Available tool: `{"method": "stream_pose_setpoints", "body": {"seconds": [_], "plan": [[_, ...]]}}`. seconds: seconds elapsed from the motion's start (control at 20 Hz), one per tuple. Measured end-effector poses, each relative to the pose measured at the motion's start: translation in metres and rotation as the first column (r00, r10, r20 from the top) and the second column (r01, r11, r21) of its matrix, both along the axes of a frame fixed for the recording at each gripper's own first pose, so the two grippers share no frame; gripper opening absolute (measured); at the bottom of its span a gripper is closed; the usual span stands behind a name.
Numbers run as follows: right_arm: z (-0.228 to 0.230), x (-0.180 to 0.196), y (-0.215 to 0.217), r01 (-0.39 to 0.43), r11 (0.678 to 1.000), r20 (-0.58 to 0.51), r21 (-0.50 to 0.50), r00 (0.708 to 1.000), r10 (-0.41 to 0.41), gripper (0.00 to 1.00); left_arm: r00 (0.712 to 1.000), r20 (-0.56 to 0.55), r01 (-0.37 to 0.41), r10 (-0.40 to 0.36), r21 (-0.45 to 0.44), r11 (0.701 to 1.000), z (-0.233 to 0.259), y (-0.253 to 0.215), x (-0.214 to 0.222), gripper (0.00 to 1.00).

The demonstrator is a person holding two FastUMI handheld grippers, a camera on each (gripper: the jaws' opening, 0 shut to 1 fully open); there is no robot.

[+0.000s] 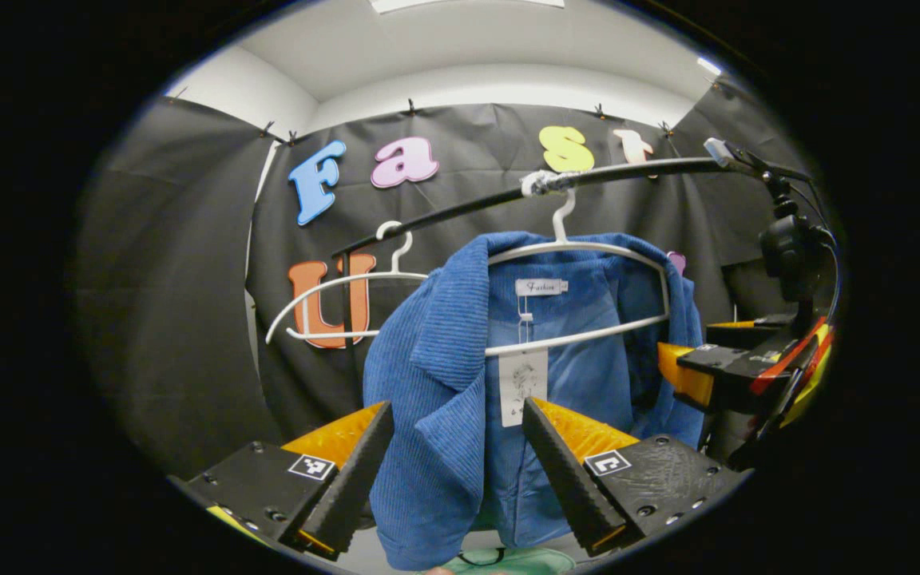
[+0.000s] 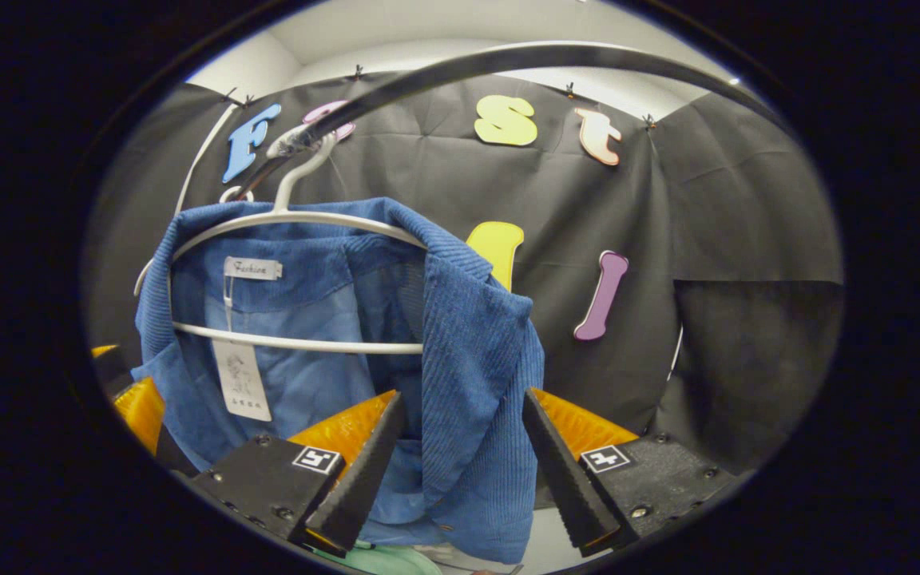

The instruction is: Grasp the clothes on the hanger with both hands and then place them into the laundry hamper below.

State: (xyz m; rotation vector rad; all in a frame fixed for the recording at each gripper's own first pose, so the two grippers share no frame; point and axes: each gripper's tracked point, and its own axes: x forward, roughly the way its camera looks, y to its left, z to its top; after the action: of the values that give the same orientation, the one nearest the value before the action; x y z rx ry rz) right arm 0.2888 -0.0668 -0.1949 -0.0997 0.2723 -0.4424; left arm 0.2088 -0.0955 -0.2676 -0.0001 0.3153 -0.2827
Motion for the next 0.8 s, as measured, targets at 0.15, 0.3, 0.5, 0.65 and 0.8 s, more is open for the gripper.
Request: {"method": "stream_pose_setpoints", "body": {"seconds": [0.15, 0.3, 0.5, 0.65, 0.8], "plan": [[-0.01, 0.011, -0.009, 0.011, 1.0, -0.005, 0.012, 1.0, -0.011, 0.89, 0.999, -0.038, -0.026, 0.027, 0.006, 1.0, -0.015, -0.003, 0.013, 0.96], [-0.011, 0.02, -0.017, 0.017, 1.0, 0.006, 0.001, 1.0, -0.017, 0.81, 0.997, -0.058, -0.042, 0.043, 0.015, 0.999, -0.028, -0.006, 0.021, 0.92], [-0.009, 0.028, -0.015, -0.013, 1.0, 0.007, -0.017, 1.0, 0.013, 0.62, 0.995, -0.074, -0.072, 0.073, 0.012, 0.997, -0.034, -0.006, 0.032, 0.6], [-0.003, 0.029, -0.014, -0.026, 0.999, 0.032, -0.032, 0.999, 0.027, 0.45, 0.992, -0.081, -0.098, 0.099, 0.005, 0.995, -0.035, -0.002, 0.04, 0.26], [0.002, 0.026, -0.018, -0.027, 0.999, 0.048, -0.04, 0.998, 0.029, 0.23, 0.991, -0.092, -0.101, 0.099, -0.021, 0.995, -0.029, 0.003, 0.038, 0.13]]}}
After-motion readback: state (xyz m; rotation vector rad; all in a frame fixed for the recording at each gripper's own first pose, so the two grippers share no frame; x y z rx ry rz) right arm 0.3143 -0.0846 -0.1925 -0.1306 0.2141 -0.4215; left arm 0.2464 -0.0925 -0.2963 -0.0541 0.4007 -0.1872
